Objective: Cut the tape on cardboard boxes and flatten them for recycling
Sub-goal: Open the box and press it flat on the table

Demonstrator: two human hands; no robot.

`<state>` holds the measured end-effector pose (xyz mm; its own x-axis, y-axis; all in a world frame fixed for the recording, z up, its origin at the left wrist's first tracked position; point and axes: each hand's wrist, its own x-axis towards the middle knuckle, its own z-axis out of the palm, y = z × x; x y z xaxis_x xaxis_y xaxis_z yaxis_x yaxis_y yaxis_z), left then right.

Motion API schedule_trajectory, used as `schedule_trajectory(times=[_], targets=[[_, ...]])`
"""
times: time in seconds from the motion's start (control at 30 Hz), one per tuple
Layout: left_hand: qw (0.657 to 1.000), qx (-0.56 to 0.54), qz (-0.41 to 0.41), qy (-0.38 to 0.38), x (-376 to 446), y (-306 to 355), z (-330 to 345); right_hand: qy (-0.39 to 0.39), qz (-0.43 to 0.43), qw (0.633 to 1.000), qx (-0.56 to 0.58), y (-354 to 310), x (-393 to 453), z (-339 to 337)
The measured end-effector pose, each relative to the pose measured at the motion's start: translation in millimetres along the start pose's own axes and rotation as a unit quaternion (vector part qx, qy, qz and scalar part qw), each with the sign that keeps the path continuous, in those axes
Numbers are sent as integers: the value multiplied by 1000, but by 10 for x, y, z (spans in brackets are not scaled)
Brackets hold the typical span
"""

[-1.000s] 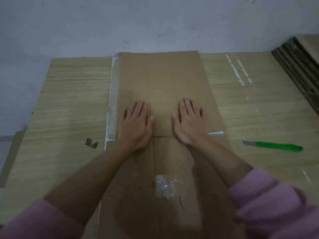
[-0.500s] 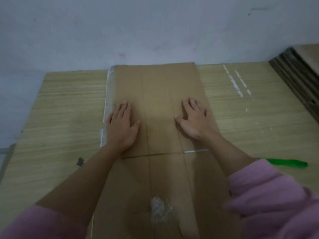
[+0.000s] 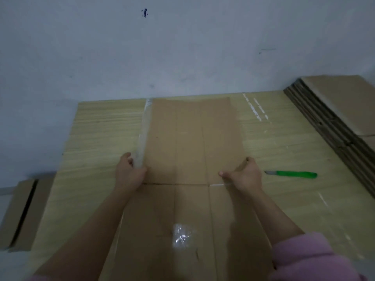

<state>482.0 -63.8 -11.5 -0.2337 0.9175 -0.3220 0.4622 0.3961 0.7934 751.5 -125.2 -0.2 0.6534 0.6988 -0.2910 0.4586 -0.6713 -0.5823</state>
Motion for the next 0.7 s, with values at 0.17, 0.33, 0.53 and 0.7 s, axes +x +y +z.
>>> schedule_trajectory(times=[0.17,0.33,0.53,0.7], targets=[[998,1,-7,-59,-117,-90,-236,-7,-59,998,1,127,-377,-14],[992,27,89,-87,-293,72,-231,79,-75,994,-24,69,-554,-140],[972,41,205,-107,-397,747,-62,169,-107,980,2,-39,-429,-663],[933,54,332,-126,-577,1414,239,221,-109,969,14,54,-126,-1357]])
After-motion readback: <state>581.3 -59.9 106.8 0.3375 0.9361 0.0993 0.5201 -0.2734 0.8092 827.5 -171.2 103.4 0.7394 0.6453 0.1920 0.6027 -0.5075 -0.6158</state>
